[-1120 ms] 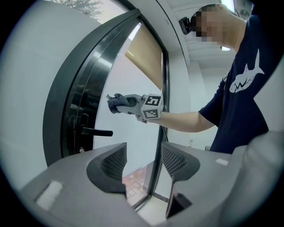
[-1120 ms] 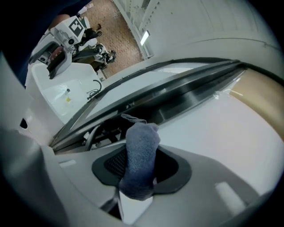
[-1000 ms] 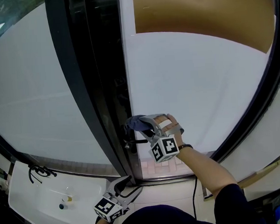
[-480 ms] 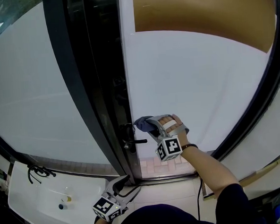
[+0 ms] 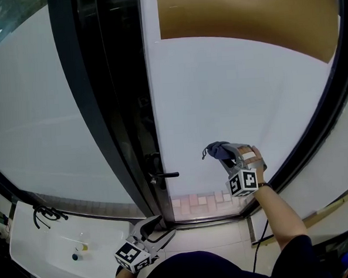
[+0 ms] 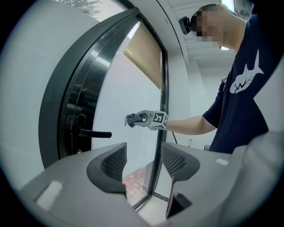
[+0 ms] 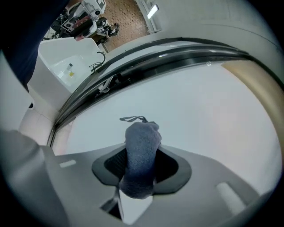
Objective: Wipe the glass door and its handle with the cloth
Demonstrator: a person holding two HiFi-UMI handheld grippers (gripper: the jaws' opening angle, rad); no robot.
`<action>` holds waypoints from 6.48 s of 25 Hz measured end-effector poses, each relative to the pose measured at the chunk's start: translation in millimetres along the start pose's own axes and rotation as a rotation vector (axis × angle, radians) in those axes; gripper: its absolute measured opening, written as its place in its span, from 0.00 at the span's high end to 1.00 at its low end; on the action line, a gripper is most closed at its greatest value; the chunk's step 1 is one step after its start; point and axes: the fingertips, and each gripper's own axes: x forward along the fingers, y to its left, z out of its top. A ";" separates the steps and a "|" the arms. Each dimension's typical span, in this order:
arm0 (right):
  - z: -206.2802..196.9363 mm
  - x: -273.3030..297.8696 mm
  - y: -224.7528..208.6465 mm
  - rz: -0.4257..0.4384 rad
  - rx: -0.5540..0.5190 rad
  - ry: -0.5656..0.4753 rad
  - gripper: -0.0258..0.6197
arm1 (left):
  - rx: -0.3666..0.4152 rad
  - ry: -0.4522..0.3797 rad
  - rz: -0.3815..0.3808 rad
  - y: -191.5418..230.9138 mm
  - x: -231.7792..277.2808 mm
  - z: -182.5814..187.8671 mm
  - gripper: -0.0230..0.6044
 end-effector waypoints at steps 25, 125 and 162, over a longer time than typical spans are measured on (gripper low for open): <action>256.0 44.8 -39.1 0.076 0.302 -0.385 0.73 | -0.021 -0.021 0.095 19.5 -48.0 -6.8 0.58; 265.5 43.2 102.5 0.246 -0.121 -0.229 0.74 | -0.045 -0.008 0.106 10.0 -70.7 -13.0 0.58; 129.2 28.1 179.5 0.510 0.974 -0.049 0.74 | -0.043 0.016 0.104 10.3 -79.2 -19.2 0.58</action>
